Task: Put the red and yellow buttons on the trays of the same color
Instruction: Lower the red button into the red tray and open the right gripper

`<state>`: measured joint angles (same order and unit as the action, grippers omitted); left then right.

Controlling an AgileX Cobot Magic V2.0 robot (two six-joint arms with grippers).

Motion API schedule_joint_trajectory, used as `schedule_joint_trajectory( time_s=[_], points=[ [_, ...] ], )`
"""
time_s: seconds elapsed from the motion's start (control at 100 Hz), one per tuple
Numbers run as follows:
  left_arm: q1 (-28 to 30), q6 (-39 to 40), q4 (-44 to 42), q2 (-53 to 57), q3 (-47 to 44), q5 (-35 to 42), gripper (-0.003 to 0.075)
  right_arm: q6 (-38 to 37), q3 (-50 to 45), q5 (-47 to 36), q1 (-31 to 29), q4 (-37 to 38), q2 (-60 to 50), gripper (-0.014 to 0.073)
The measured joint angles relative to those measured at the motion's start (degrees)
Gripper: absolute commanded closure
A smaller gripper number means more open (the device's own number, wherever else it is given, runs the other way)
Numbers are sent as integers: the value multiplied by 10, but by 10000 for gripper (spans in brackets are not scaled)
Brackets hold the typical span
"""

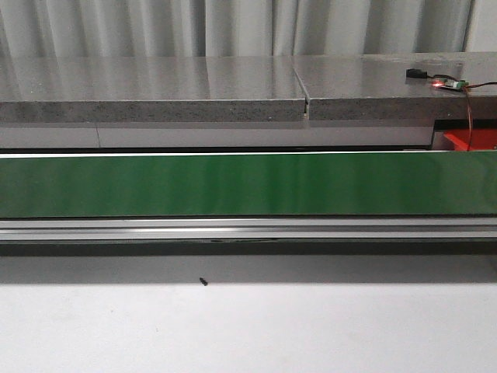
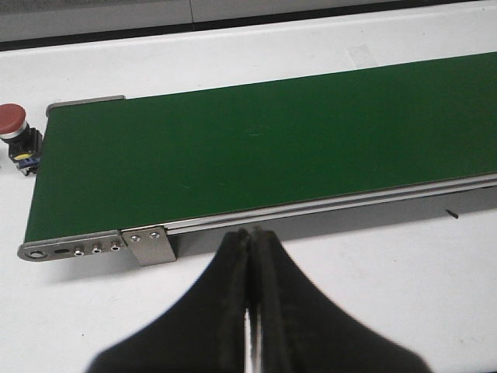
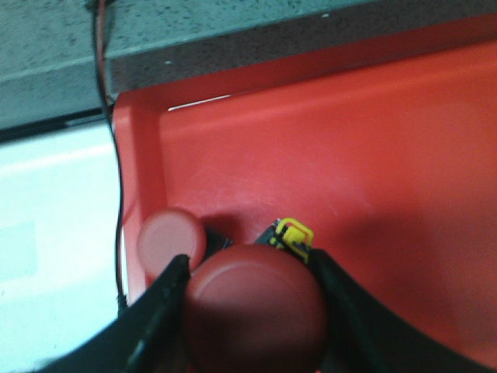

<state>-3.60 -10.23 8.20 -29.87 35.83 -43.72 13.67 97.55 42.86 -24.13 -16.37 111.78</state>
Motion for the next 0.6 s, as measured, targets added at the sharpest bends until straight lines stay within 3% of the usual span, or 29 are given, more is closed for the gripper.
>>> schedule_joint_trajectory(
  time_s=[0.6],
  points=[
    [0, 0, 0, 0, 0, 0, 739, -37, 32, -54, -3, 0, 112, 368]
  ],
)
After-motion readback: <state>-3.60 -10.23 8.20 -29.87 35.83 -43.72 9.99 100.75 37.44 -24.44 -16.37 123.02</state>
